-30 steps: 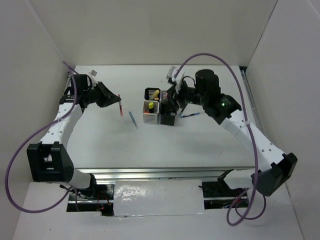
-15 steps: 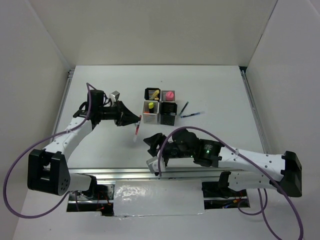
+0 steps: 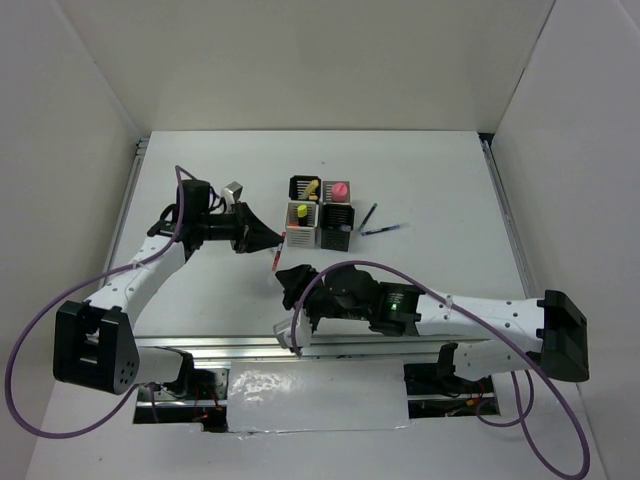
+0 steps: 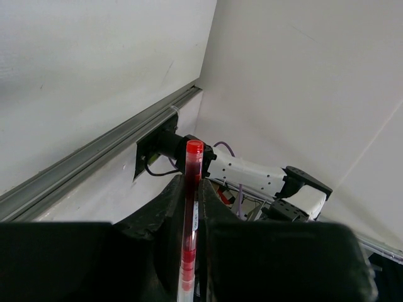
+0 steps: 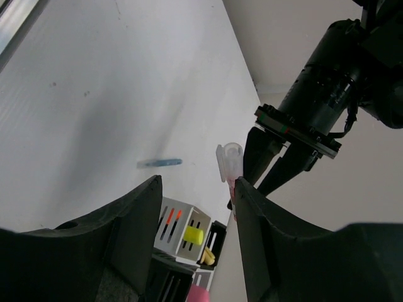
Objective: Sort the stationery into containers
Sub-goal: Pick up the pen from the center of the board, then place the pen in the storage box.
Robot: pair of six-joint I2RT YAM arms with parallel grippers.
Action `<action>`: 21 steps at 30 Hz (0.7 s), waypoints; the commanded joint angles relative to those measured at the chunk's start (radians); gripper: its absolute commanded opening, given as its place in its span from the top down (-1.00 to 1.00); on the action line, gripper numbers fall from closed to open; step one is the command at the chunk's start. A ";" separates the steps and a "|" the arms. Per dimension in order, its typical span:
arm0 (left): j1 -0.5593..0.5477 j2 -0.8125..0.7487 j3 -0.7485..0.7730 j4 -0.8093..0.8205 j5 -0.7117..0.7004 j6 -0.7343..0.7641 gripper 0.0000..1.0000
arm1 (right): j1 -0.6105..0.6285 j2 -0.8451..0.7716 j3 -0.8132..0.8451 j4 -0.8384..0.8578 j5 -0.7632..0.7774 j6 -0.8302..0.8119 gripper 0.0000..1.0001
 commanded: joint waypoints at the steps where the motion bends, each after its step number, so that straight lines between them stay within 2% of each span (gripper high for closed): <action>1: -0.003 -0.018 -0.013 0.009 0.003 0.006 1.00 | 0.008 -0.050 0.014 0.039 0.027 -0.012 -0.12; 7: -0.009 -0.010 -0.027 0.009 -0.015 0.012 1.00 | 0.018 -0.095 -0.024 0.030 0.043 -0.009 -0.13; 21: -0.052 0.007 -0.010 -0.031 -0.061 0.053 1.00 | -0.051 0.088 0.080 0.046 -0.051 -0.070 -0.13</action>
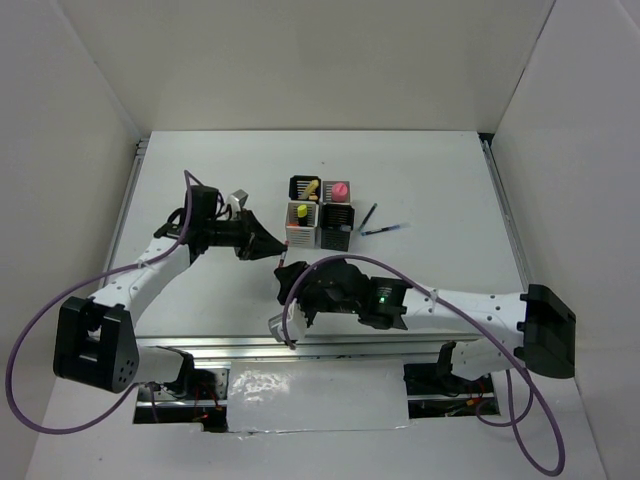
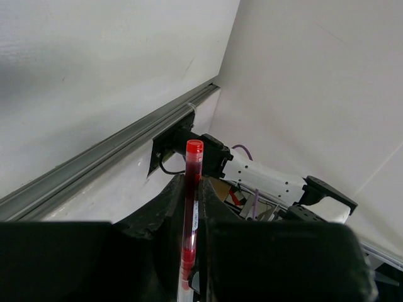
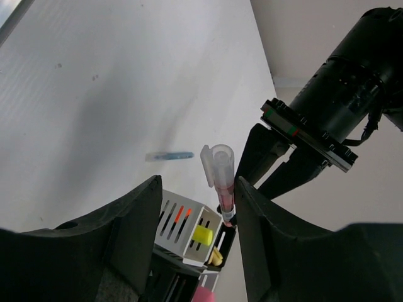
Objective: Sort the stationery into containers
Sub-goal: Place the pen in the storage box.
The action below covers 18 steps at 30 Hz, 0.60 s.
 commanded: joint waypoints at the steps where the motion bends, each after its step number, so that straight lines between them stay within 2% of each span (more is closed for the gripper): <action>1: -0.017 -0.007 0.011 -0.001 -0.011 0.022 1.00 | -0.009 0.016 0.068 0.047 -0.037 -0.034 -0.13; 3: -0.021 -0.008 -0.002 0.015 -0.011 0.013 1.00 | -0.009 0.030 0.081 0.041 -0.046 -0.039 -0.09; 6: -0.021 -0.002 -0.007 0.018 -0.014 0.013 1.00 | -0.008 0.035 0.087 0.041 -0.052 -0.043 0.23; 8: -0.023 -0.002 -0.001 0.012 -0.020 0.019 1.00 | -0.005 0.035 0.085 0.042 -0.050 -0.043 0.36; 10: -0.021 0.001 0.001 0.004 -0.028 0.020 1.00 | 0.002 0.026 0.085 0.038 -0.055 -0.043 0.57; 11: -0.021 0.001 0.001 0.007 -0.026 0.023 0.85 | 0.002 0.023 0.088 0.033 -0.061 -0.037 0.71; 12: -0.021 0.003 0.001 0.010 -0.028 0.022 0.23 | 0.003 0.014 0.088 0.030 -0.064 -0.033 0.78; 13: -0.021 0.000 0.005 0.013 -0.031 0.022 -0.03 | 0.002 0.010 0.087 0.033 -0.064 -0.025 0.83; 14: -0.014 -0.002 0.008 0.015 -0.035 0.025 -0.39 | 0.002 0.003 0.085 0.039 -0.066 -0.002 0.92; 15: -0.009 -0.002 0.013 0.009 -0.036 0.026 -0.98 | -0.003 -0.009 0.084 0.039 -0.069 0.010 0.95; 18: 0.025 0.001 0.048 -0.008 -0.052 0.071 -0.99 | -0.040 -0.048 0.078 0.019 -0.092 0.070 1.00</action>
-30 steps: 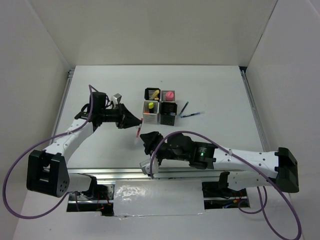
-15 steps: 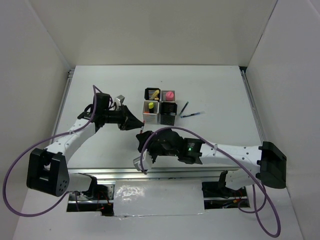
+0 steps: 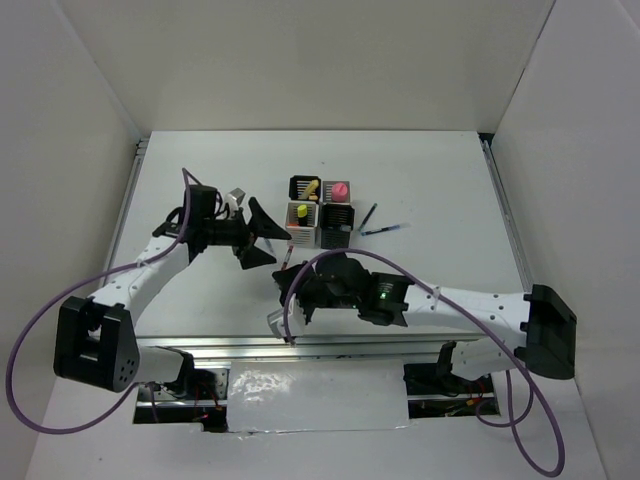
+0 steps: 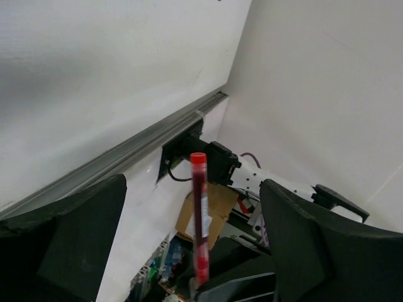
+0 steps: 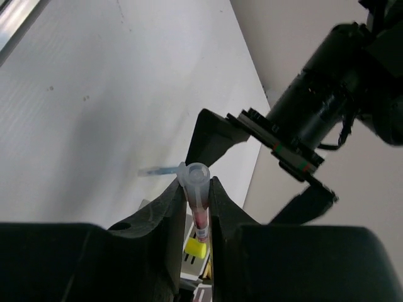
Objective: Sort the stationery into containers
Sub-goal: Place the pen in the storage box.
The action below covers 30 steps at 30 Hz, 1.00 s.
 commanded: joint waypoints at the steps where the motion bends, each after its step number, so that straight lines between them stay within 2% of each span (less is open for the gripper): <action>1: 0.038 0.005 0.084 -0.016 -0.026 0.110 -0.99 | -0.044 -0.080 0.031 0.010 -0.049 0.081 1.00; 3: 0.093 0.019 0.156 -0.050 -0.069 0.185 -0.99 | -0.099 -0.111 0.026 0.007 -0.071 0.147 1.00; 4: 0.133 0.013 0.175 -0.038 -0.082 0.272 -0.99 | -0.123 -0.119 0.032 0.007 -0.078 0.234 1.00; 5: 0.151 0.001 0.187 -0.022 -0.113 0.325 -0.99 | -0.186 -0.126 0.061 -0.002 -0.101 0.291 1.00; 6: 0.179 -0.018 0.194 0.004 -0.169 0.438 -0.99 | -0.223 -0.125 0.083 -0.002 -0.112 0.353 1.00; 7: 0.188 -0.047 0.194 0.043 -0.196 0.490 -0.98 | -0.269 -0.120 0.127 -0.002 -0.126 0.496 1.00; 9: 0.198 -0.067 0.195 0.056 -0.239 0.599 -0.98 | -0.428 -0.094 0.176 -0.002 -0.190 0.650 1.00; 10: 0.213 -0.076 0.195 0.056 -0.230 0.664 -0.99 | -0.480 -0.079 0.233 -0.002 -0.198 0.798 1.00; 11: 0.218 -0.076 0.191 0.076 -0.207 0.690 -0.99 | -0.566 -0.033 0.270 -0.002 -0.198 0.868 1.00; 12: 0.218 -0.079 0.174 0.093 -0.132 0.713 -0.99 | -0.602 -0.001 0.307 -0.025 -0.183 0.931 1.00; 13: 0.251 -0.079 0.169 0.102 -0.103 0.760 -0.99 | -0.639 0.028 0.382 -0.049 -0.175 1.065 1.00; 14: 0.250 -0.082 0.149 0.125 -0.069 0.781 -0.99 | -0.698 0.083 0.414 -0.062 -0.187 1.133 1.00; 16: 0.242 -0.090 0.132 0.151 -0.055 0.808 -0.99 | -0.737 0.123 0.468 -0.068 -0.187 1.280 1.00; 20: 0.230 -0.108 0.068 0.206 -0.064 0.877 -0.93 | -0.760 0.191 0.479 -0.054 -0.198 1.418 1.00; 23: 0.204 -0.099 0.062 0.165 -0.018 1.037 -0.92 | -0.756 0.214 0.459 -0.036 -0.203 1.468 1.00; 24: 0.208 -0.088 0.065 0.113 0.005 1.180 -0.91 | -0.757 0.222 0.447 -0.030 -0.201 1.488 1.00; 27: 0.218 -0.049 0.085 0.055 0.106 1.355 -0.73 | -0.759 0.233 0.413 -0.014 -0.187 1.508 1.00; 30: 0.246 -0.001 0.095 0.024 0.195 1.394 -0.61 | -0.768 0.243 0.393 -0.014 -0.180 1.516 0.99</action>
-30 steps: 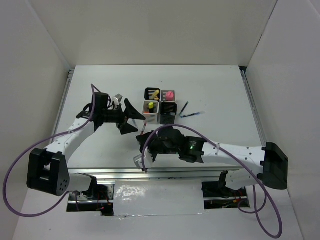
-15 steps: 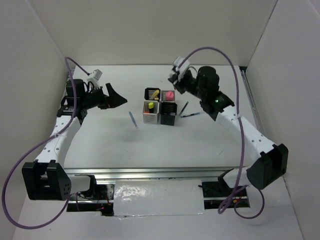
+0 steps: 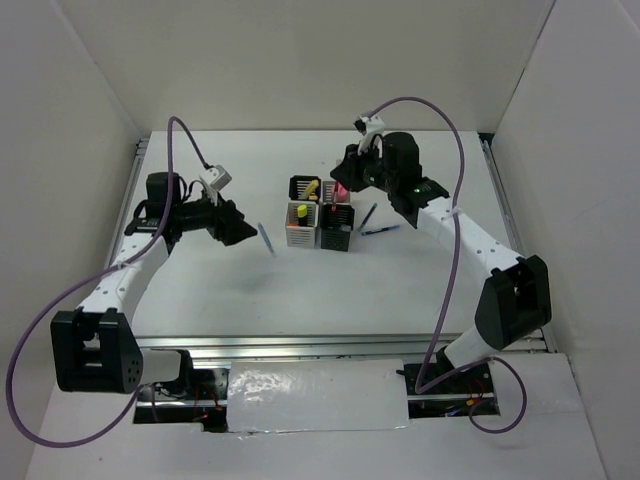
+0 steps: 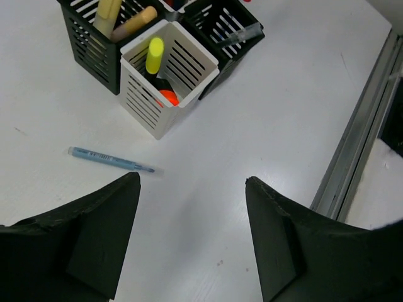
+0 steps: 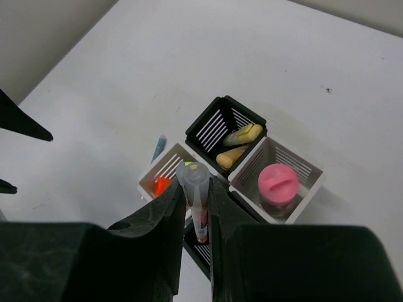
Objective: Sort the stationery into containers
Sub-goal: Place the pen in the storage box.
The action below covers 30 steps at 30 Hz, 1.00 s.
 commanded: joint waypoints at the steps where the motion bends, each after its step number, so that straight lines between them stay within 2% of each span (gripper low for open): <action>1: 0.033 0.058 0.042 -0.035 0.154 0.179 -0.58 | -0.011 0.009 -0.012 0.061 -0.003 0.063 0.99; 6: 0.040 0.110 0.049 -0.041 0.180 0.181 -0.53 | -0.016 0.030 -0.035 0.073 -0.001 0.085 0.92; 13: 0.051 0.087 0.012 0.005 0.142 0.235 -0.51 | -0.014 0.044 -0.100 0.132 0.057 0.091 0.80; 22: 0.062 0.171 0.068 -0.181 0.180 0.572 -0.50 | -0.005 0.081 -0.080 0.144 0.097 0.091 0.70; 25: 0.063 0.214 0.093 -0.242 0.186 0.650 -0.50 | 0.002 0.085 -0.080 0.135 0.106 0.085 0.51; 27: 0.070 0.233 0.099 -0.268 0.205 0.693 -0.51 | 0.006 0.082 -0.080 0.116 0.100 0.082 -0.08; 28: 0.068 0.240 0.104 -0.280 0.212 0.751 -0.51 | 0.010 0.073 -0.083 0.106 0.103 0.083 -0.24; 30: 0.068 0.256 0.127 -0.378 0.229 0.857 -0.52 | 0.010 0.066 -0.078 0.087 0.085 0.092 -0.25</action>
